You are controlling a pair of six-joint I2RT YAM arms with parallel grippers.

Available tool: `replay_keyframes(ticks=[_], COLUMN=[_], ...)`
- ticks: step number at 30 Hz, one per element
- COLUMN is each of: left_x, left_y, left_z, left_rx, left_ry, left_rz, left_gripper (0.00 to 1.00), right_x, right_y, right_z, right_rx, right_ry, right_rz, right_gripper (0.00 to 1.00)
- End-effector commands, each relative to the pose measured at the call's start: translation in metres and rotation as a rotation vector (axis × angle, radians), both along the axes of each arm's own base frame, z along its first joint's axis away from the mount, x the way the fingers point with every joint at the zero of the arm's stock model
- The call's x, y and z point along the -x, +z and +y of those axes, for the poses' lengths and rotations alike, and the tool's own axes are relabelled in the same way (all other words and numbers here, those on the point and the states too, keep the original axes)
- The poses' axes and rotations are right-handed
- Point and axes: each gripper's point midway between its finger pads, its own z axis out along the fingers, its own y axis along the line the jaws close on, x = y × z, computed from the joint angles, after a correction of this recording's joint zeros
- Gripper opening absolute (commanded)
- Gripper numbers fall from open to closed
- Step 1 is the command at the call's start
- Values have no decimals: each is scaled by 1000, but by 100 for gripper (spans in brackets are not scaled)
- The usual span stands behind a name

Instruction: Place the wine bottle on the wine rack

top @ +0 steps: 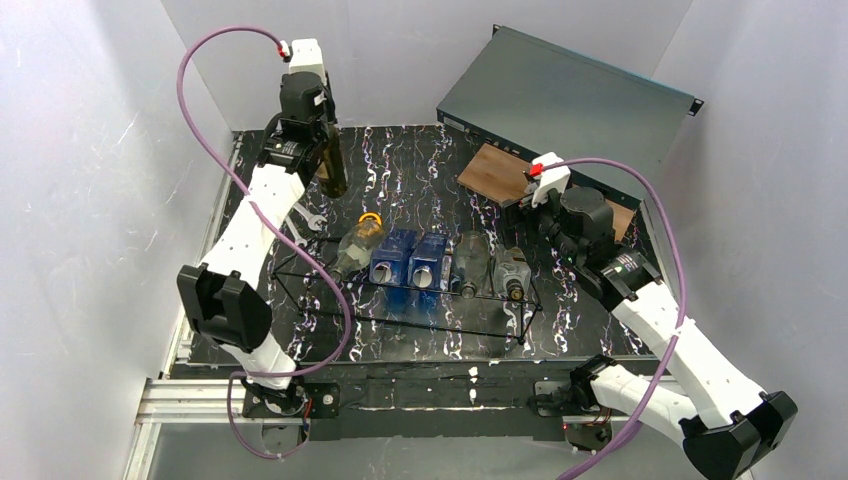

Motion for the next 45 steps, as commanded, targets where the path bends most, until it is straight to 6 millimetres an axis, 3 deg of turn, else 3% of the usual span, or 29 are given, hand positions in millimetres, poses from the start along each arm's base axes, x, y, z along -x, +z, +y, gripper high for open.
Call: replay_keyframes(ticks=[1,16,30,38,45], left_x=[29,79,90,97,109], left_y=[46,14,-20,-25,-43], left_z=[16,32,30,33,32], left_rx=[49,76,125,113,124], left_ry=[50,75,70,66,49], left_rz=[-126,-92,-61,-73,-55], left_gripper=[0,0,0,0,0], right_x=[1,10,14,14,14], right_y=[33,32,27,24,22], right_z=[1,7,8,8,10], right_rx=[-64,-172,-210,-210,-210], right_ry=[5,-1,-9,-11,-4], right_rz=[-65,-12,15,17,20], right_gripper=[100,100,100,100,100])
